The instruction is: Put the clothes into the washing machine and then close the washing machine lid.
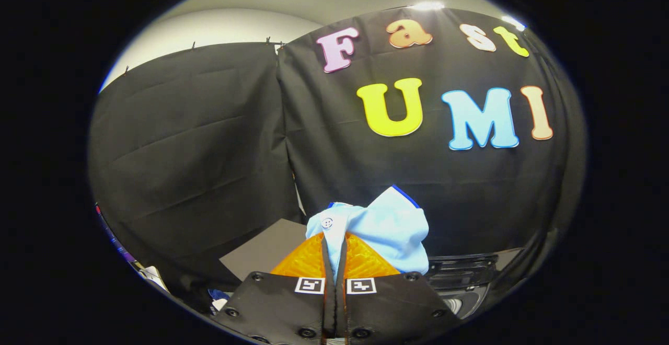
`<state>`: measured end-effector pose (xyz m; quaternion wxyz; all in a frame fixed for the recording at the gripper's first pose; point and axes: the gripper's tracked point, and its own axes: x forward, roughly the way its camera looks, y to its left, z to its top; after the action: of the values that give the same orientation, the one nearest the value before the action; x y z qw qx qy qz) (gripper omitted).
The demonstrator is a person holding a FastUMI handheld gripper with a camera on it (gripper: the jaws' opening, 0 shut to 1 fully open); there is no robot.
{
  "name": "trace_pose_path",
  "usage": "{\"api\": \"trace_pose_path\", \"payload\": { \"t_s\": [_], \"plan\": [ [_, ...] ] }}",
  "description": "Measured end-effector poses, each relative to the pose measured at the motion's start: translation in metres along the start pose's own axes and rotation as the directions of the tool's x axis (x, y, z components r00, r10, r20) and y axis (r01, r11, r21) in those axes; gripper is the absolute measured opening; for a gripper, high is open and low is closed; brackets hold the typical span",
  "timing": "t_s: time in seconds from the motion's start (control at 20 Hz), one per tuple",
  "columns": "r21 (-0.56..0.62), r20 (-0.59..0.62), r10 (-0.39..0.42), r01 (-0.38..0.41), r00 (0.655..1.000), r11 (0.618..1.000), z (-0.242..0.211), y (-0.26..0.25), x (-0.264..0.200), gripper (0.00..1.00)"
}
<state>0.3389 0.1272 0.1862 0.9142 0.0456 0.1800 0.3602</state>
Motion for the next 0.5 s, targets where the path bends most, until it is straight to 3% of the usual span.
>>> {"api": "trace_pose_path", "payload": {
  "t_s": [0.5],
  "plan": [
    [0.021,0.019,-0.114,0.113,0.993,0.993,-0.006,-0.107,-0.053,0.02]
  ]
}}
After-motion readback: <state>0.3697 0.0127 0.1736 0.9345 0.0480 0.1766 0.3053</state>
